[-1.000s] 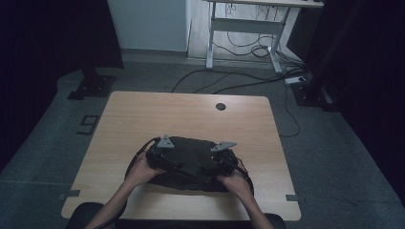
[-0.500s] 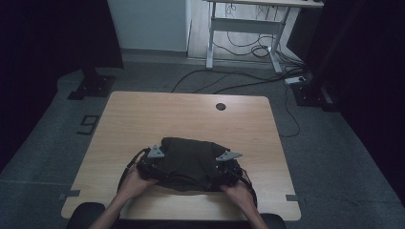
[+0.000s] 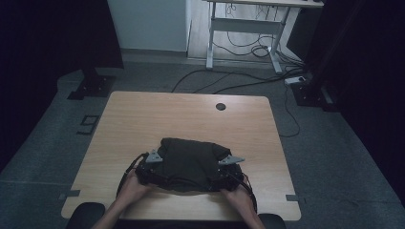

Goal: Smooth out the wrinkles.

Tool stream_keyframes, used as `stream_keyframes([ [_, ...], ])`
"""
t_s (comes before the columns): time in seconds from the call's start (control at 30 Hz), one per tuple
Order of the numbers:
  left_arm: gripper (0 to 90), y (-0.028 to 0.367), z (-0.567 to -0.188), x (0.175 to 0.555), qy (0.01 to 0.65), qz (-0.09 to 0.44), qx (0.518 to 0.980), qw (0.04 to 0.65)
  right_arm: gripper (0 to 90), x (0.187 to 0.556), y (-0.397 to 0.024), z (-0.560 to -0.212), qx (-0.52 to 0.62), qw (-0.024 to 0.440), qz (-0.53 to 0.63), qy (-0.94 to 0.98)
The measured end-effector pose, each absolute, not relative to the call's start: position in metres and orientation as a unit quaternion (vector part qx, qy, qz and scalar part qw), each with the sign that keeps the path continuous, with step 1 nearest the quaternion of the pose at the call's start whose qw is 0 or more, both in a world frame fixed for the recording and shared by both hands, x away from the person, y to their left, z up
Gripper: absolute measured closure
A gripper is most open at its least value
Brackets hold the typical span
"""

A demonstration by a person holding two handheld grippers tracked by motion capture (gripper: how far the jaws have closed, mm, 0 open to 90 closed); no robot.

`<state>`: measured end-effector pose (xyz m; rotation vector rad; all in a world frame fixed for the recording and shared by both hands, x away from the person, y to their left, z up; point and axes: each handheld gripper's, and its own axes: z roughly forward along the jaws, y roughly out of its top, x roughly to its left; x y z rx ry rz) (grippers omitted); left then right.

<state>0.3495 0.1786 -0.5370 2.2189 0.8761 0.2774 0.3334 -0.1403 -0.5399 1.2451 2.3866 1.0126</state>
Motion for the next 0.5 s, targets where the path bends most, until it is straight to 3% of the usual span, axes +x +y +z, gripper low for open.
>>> stream_keyframes([
  [0.5,10.8,0.175,-0.541,0.363,0.352,0.111,0.856,0.362,15.1,0.351,-0.141,-0.543,0.427,0.123,0.356,0.822],
])
